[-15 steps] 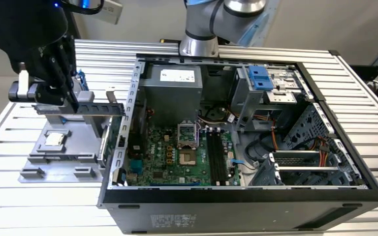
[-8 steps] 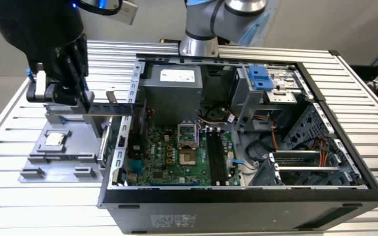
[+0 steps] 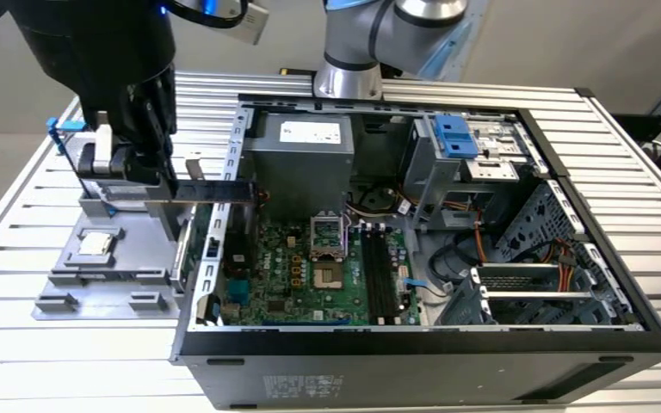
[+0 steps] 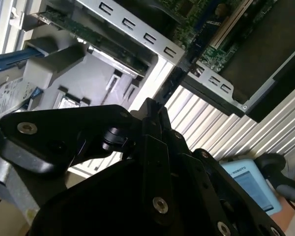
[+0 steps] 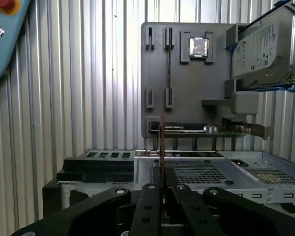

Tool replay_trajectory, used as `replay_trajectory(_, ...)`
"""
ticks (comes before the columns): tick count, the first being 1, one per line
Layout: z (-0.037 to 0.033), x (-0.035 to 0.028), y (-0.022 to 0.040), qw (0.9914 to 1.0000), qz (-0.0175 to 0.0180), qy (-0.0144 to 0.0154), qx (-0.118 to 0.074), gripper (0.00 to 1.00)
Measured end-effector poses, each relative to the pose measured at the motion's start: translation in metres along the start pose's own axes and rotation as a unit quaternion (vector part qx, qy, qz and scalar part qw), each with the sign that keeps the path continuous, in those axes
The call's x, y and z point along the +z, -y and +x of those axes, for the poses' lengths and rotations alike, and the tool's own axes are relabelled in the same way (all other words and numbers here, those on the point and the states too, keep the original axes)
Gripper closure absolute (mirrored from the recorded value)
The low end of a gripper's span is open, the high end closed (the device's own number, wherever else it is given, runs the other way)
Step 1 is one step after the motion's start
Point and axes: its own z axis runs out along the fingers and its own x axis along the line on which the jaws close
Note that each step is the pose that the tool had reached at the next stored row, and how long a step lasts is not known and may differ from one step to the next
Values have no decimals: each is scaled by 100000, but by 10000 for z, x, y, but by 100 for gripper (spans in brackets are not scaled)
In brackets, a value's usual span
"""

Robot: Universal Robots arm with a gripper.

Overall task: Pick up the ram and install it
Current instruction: 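Pick up the ram and move it above insertion slot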

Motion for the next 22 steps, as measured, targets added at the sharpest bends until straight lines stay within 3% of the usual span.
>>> replay_trajectory(6,-1,-1,118,100000,2,-1,0,100)
replay_trajectory(22,-4,-5,554,100000,5,1,4,100)
